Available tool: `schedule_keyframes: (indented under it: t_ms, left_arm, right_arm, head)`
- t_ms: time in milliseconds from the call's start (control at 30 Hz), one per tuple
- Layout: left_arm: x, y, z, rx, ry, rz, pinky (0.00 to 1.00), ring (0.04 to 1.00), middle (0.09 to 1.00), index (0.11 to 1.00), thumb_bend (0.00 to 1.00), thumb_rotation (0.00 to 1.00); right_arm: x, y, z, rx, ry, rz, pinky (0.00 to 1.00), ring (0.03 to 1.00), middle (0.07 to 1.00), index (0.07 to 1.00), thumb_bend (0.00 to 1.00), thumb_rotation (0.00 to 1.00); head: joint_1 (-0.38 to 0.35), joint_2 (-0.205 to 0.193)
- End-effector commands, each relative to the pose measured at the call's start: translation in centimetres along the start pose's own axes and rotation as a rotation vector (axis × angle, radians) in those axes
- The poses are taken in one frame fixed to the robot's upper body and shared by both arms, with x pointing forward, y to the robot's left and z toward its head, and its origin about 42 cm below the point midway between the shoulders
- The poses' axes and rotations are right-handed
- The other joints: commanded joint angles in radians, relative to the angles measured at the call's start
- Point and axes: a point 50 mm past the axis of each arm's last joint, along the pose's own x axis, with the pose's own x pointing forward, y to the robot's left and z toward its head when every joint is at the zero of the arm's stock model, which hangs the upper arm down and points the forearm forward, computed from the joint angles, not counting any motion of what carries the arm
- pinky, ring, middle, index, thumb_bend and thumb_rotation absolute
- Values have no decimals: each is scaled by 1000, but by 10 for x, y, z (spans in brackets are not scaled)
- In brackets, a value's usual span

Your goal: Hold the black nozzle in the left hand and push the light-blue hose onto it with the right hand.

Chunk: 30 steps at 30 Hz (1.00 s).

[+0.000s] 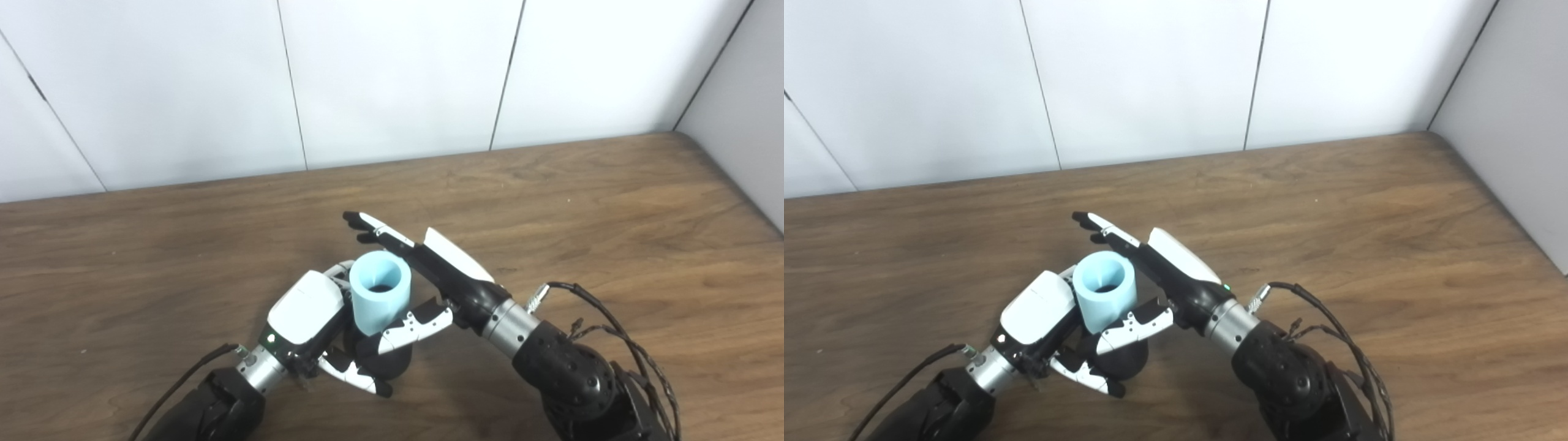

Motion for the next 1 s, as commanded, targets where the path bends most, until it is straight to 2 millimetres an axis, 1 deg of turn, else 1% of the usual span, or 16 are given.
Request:
schedule_keyframes:
  t_ms: [0, 67, 200, 233, 300, 400, 500, 633, 700, 800, 867, 967]
  left_arm:
    - [-48, -66, 10, -52, 59, -277, 848, 463, 439, 522, 502, 0]
    - [-47, -66, 10, -54, 62, -281, 846, 464, 448, 519, 503, 0]
    - [-47, -64, 10, -53, 66, -286, 841, 465, 463, 509, 504, 0]
    - [-47, -65, 10, -54, 68, -288, 840, 465, 465, 508, 504, 0]
    - [-48, -65, 9, -52, 70, -291, 846, 466, 461, 512, 504, 0]
    - [-49, -66, 8, -53, 70, -291, 847, 466, 456, 516, 503, 0]
    - [-49, -67, 8, -51, 68, -290, 844, 466, 453, 518, 503, 0]
    - [-48, -69, 7, -51, 67, -296, 848, 465, 456, 516, 503, 0]
    - [-47, -70, 7, -52, 67, -297, 858, 465, 446, 519, 503, 0]
    - [-45, -72, 8, -55, 66, -295, 855, 465, 448, 519, 503, 0]
    - [-44, -72, 9, -60, 66, -292, 853, 465, 451, 517, 503, 0]
    - [-42, -75, 9, -67, 67, -287, 849, 465, 458, 513, 504, 0]
  right_arm:
    - [1, -5, 5, 9, -31, -26, 807, 917, 965, 980, 1000, 413]
    - [1, -9, 4, 55, -47, -48, 805, 923, 977, 993, 1000, 401]
    - [-2, -17, 3, 108, -94, -83, 826, 923, 967, 998, 1000, 452]
    - [-3, -19, 3, 165, -119, -97, 834, 926, 966, 997, 1000, 454]
    - [-5, -22, 1, 266, -151, -112, 847, 944, 978, 984, 1000, 405]
    - [-7, -26, -1, 339, -175, -133, 861, 955, 986, 986, 1000, 399]
    - [-9, -30, -5, 394, -185, -165, 966, 992, 998, 999, 1000, 463]
    - [-6, -34, -8, 405, -199, -171, 998, 1000, 1000, 1000, 1000, 521]
    - [-5, -35, -7, 412, -214, -172, 1000, 1000, 1000, 1000, 1000, 562]
    - [-2, -39, -2, 423, -246, -176, 1000, 1000, 1000, 1000, 1000, 594]
    - [-2, -44, 2, 395, -269, -196, 989, 1000, 1000, 1000, 1000, 614]
    - [-4, -53, 6, 305, -324, -229, 983, 1000, 995, 974, 1000, 694]
  head:
    - [-1, 1]
    - [0, 0]
    - [0, 1]
    - [0, 1]
    - [-3, 0]
    - [-4, -4]
    - [-4, -8]
    - [-6, -15]
    - [-6, -17]
    - [-5, -21]
    - [-4, -22]
    - [-2, -22]
